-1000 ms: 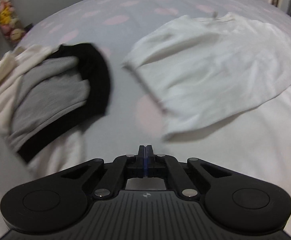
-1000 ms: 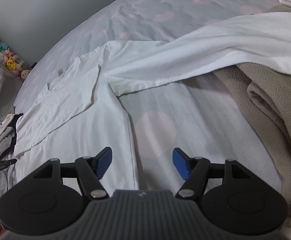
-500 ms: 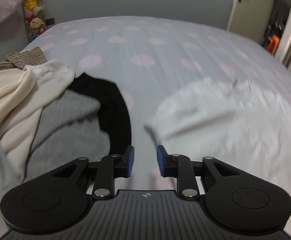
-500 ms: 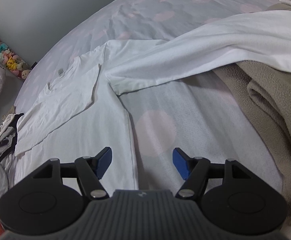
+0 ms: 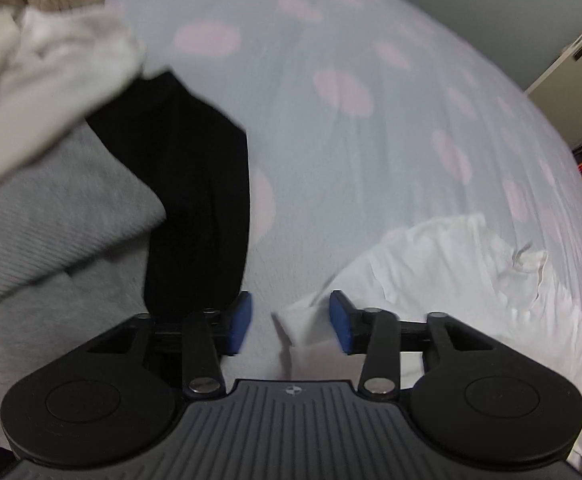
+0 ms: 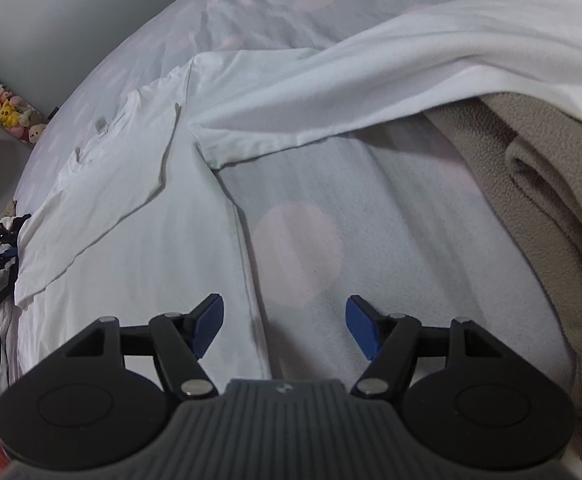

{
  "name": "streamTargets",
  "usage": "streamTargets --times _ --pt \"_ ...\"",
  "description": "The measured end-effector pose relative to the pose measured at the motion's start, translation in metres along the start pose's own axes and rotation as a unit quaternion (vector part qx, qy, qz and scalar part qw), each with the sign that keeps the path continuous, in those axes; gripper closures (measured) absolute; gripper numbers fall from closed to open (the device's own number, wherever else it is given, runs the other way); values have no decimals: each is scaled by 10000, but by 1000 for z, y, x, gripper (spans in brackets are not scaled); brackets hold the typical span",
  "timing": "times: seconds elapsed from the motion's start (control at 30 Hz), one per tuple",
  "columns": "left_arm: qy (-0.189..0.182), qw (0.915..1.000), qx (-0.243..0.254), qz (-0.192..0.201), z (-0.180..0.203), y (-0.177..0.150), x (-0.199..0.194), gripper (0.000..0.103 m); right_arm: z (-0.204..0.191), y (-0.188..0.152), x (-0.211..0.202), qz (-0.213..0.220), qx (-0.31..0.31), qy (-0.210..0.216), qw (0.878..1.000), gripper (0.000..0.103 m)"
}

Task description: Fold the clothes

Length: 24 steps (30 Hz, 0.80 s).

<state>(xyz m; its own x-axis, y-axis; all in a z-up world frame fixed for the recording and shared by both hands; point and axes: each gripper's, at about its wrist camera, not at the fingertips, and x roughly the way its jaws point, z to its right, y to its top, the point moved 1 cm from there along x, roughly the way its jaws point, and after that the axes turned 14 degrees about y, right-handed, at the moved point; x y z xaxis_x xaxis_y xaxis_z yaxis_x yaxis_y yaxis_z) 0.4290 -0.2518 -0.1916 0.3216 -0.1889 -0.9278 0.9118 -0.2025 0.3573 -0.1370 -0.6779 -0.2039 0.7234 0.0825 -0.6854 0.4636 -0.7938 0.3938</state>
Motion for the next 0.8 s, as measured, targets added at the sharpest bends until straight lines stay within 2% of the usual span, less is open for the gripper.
streamTargets --times 0.07,0.1,0.23,0.4,0.47,0.57,0.67,0.8 --pt "-40 9999 96 -26 5 0 -2 96 2 0 0 -11 30 22 10000 32" --pt "-18 9999 147 23 8 1 -5 99 3 0 0 -13 45 36 10000 32" --pt "321 9968 560 474 20 9 -22 101 4 0 -2 -8 58 104 9999 32" --pt "626 9905 985 730 34 17 -24 102 4 0 -2 16 64 147 9999 32" --pt "781 9888 1013 771 37 16 -19 102 4 0 -2 20 68 151 9999 32" --pt "1142 9826 920 1144 34 22 -19 103 3 0 -1 21 69 152 9999 32" --pt "879 9850 832 1232 27 21 -30 103 1 0 1 35 86 161 9998 32" --pt "371 9836 1134 1353 34 -1 -54 103 2 1 2 39 99 173 9998 31"
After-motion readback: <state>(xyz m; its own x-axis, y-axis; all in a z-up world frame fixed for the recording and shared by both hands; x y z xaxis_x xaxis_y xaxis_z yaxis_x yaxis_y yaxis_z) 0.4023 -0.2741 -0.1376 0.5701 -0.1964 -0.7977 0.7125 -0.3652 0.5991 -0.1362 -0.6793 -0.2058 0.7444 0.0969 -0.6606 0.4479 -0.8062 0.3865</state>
